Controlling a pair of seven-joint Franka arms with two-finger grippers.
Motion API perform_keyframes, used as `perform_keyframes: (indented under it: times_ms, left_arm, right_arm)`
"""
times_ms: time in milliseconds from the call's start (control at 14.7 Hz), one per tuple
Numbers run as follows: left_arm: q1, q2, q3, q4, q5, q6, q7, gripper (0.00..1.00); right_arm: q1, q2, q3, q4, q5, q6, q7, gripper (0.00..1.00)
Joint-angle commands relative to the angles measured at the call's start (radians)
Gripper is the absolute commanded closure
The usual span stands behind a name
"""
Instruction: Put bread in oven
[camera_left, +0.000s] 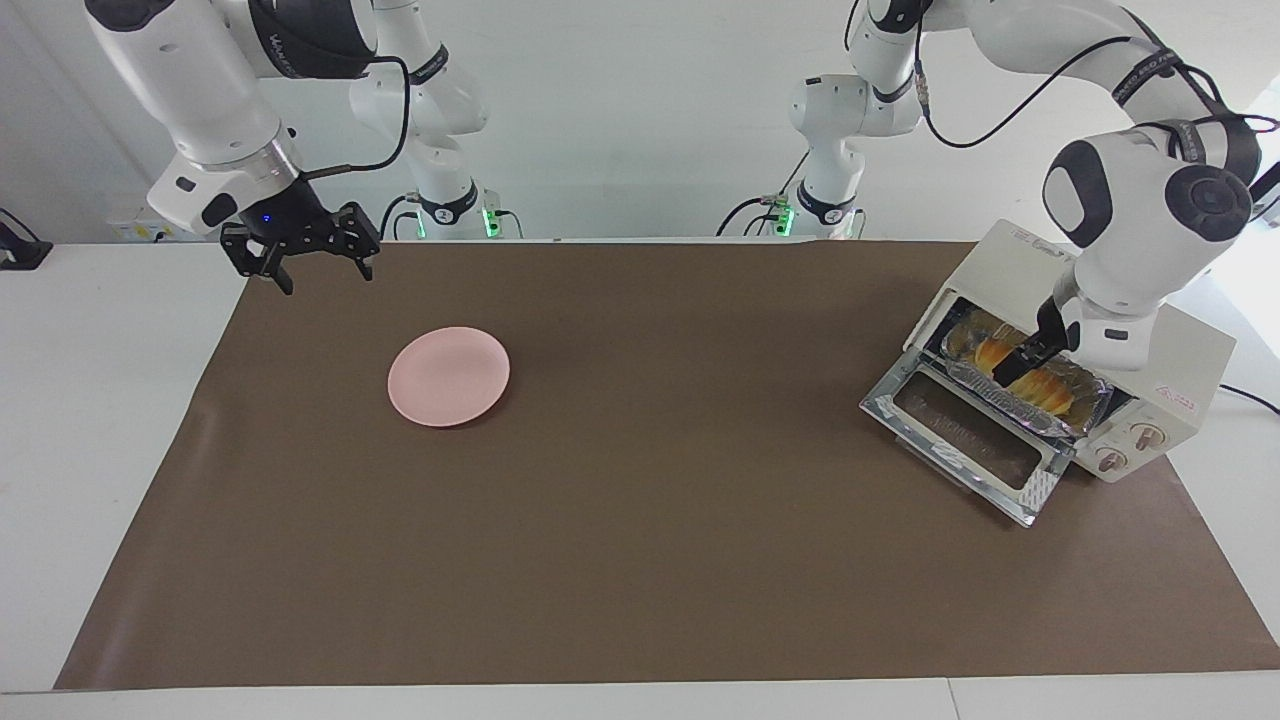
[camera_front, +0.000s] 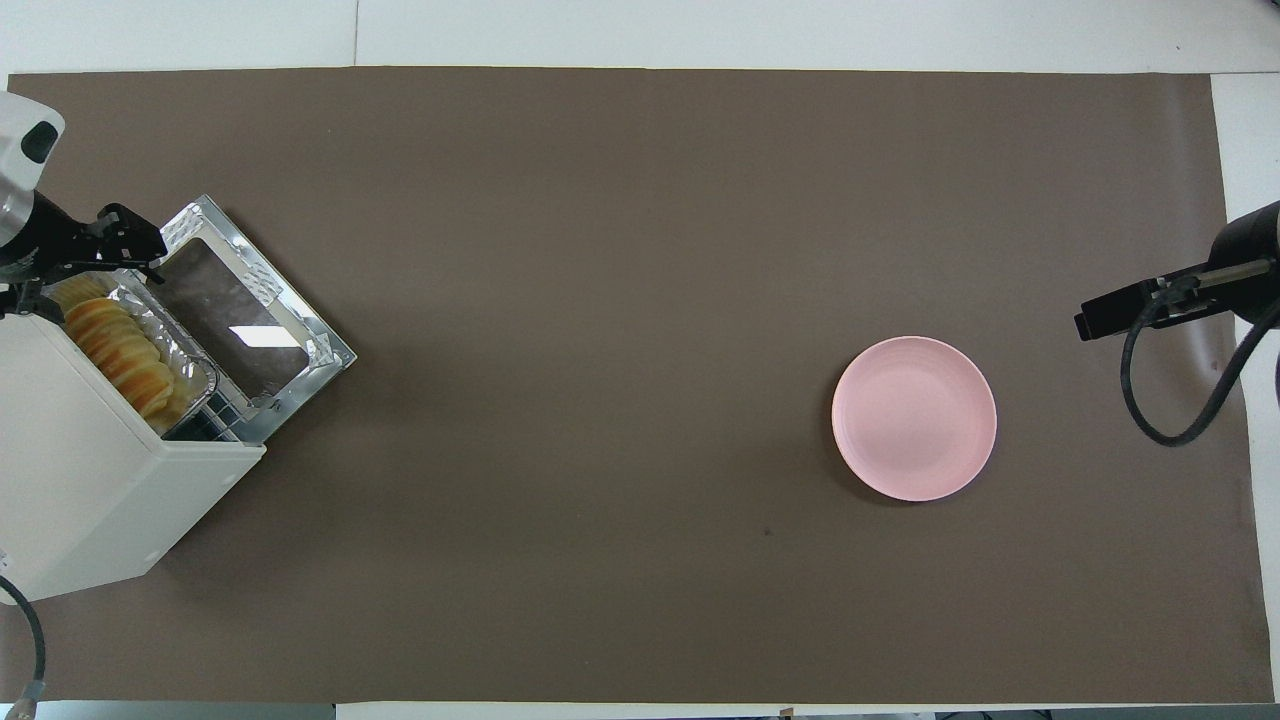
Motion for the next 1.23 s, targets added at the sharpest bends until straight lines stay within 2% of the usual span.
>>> perform_keyframes:
  times_ms: [0, 273, 409, 614, 750, 886, 1159]
  left_arm:
    - [-0.010, -0.083, -0.006, -0.017, 0.004, -0.080, 0.156, 0.00]
    - [-0.007, -0.160, -0.010, -0.022, -0.049, -0.173, 0.371, 0.00]
    - [0.004, -0.171, -0.016, -0.043, -0.071, -0.175, 0.377, 0.00]
    - [0.088, -0.217, -0.123, -0.083, -0.072, -0.163, 0.379, 0.00]
    - [0.091, -0.214, -0.125, -0.082, -0.072, -0.109, 0.376, 0.00]
    - [0.090, -0.209, -0.138, -0.076, -0.071, -0.144, 0.376, 0.00]
    - [0.112, -0.205, -0.228, -0.053, -0.062, -0.158, 0.376, 0.00]
  right_arm:
    - [-0.014, -0.017, 0.011, -0.016, -0.003, 0.000, -0.011, 0.00]
    - [-0.014, -0.017, 0.011, -0.016, -0.003, 0.000, -0.012, 0.00]
    - [-0.016, -0.017, 0.011, -0.016, -0.003, 0.000, -0.011, 0.00]
    - [-0.014, -0.017, 0.011, -0.016, -0.003, 0.000, -0.011, 0.00]
    - [-0.014, -0.017, 0.011, -0.016, -0.003, -0.001, -0.011, 0.00]
    - [-0.014, -0.017, 0.011, -0.016, -0.003, -0.002, -0.011, 0.00]
    - [-0.014, -0.017, 0.011, -0.016, -0.003, 0.000, -0.011, 0.00]
